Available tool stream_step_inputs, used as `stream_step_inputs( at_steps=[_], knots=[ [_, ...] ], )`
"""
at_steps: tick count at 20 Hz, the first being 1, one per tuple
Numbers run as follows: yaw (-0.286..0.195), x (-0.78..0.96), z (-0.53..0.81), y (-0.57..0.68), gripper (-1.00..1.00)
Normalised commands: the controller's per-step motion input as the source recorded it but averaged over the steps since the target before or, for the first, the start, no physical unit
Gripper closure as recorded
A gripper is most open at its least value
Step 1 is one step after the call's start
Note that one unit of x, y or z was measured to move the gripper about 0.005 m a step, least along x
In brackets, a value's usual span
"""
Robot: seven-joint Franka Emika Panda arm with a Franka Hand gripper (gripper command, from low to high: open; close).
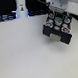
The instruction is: Open the kcup holder, insert the kcup into the holder, and close the kcup holder
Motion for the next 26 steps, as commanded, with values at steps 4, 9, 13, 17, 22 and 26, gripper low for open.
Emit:
stream_step_inputs(
  at_steps=[4,9,13,17,22,26],
  knots=[
    [0.072,0.04,0.14,0.03,-1.00],
    [0.078,0.11,0.32,-0.01,-1.00],
    [0.098,0.11,0.35,-0.04,-1.00],
    [0.125,0.19,0.47,-0.24,-1.00],
    [0.086,0.41,0.37,-0.42,-1.00],
    [0.021,0.63,0.29,-0.49,-1.00]
  ],
)
